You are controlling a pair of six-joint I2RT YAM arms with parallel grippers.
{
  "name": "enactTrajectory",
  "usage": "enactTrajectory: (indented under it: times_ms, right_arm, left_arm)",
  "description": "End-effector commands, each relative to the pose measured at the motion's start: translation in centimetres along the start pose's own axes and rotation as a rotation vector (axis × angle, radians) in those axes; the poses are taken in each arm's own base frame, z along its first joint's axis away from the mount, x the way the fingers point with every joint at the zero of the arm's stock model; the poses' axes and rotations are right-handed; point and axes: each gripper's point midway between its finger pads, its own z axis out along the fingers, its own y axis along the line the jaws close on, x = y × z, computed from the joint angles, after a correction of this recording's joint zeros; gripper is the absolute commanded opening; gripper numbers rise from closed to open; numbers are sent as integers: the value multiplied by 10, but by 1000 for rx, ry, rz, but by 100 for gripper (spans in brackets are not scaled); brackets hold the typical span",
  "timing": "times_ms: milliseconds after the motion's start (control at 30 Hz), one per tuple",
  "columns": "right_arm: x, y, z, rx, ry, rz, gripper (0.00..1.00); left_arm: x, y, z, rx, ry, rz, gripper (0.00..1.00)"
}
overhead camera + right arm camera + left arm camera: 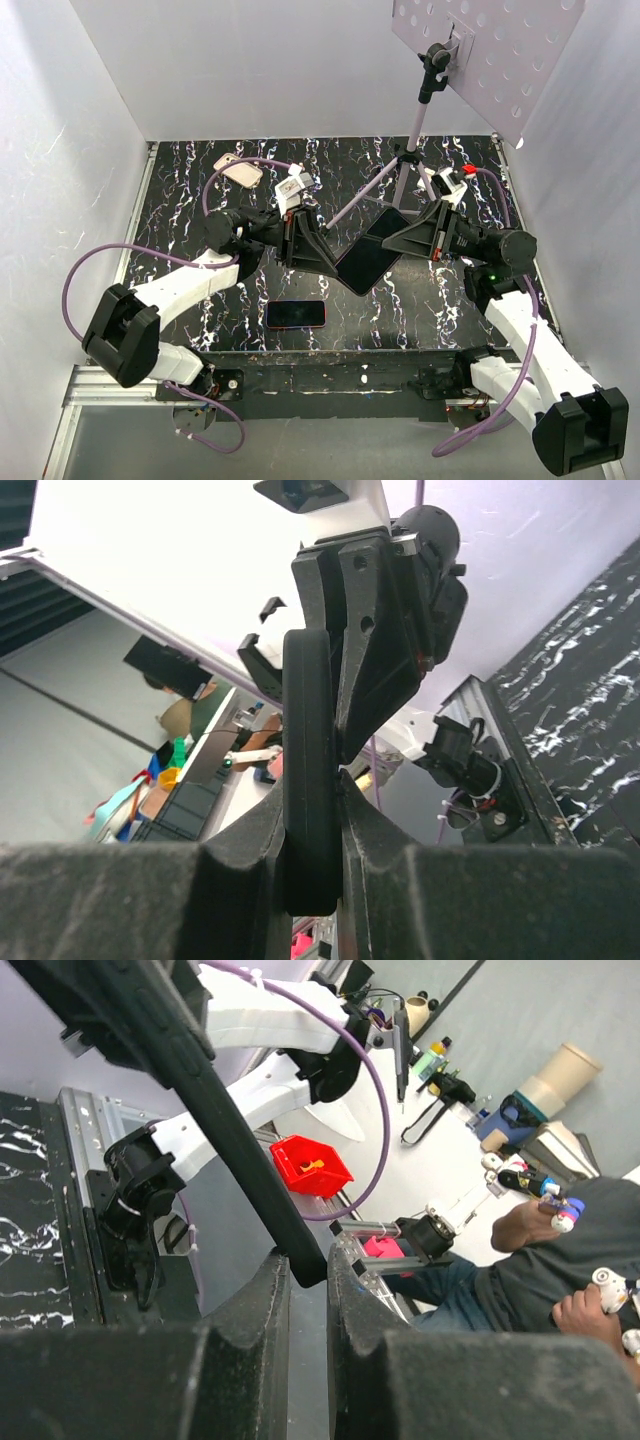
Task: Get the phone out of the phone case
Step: Remove the phone case from the phone.
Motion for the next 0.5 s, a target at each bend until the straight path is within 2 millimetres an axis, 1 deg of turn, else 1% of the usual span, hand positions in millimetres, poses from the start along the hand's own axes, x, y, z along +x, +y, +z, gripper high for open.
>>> enactTrajectory:
  times_ms: [0,100,333,467]
  right_arm:
    - [-5,48,6,-164,-38,118,1]
    - [-7,52,9,-183,-34,122,1]
    - [-13,63,17,-268,-21,158,1]
    - [-13,63,19,-274,-21,174,1]
  left_arm:
    - [-15,-46,15,139,-22,440,0]
    - [-17,-48,17,150,-13,461,0]
    - [-15,-47,19,163,24,523,0]
    - [-17,-45,19,166,43,546,0]
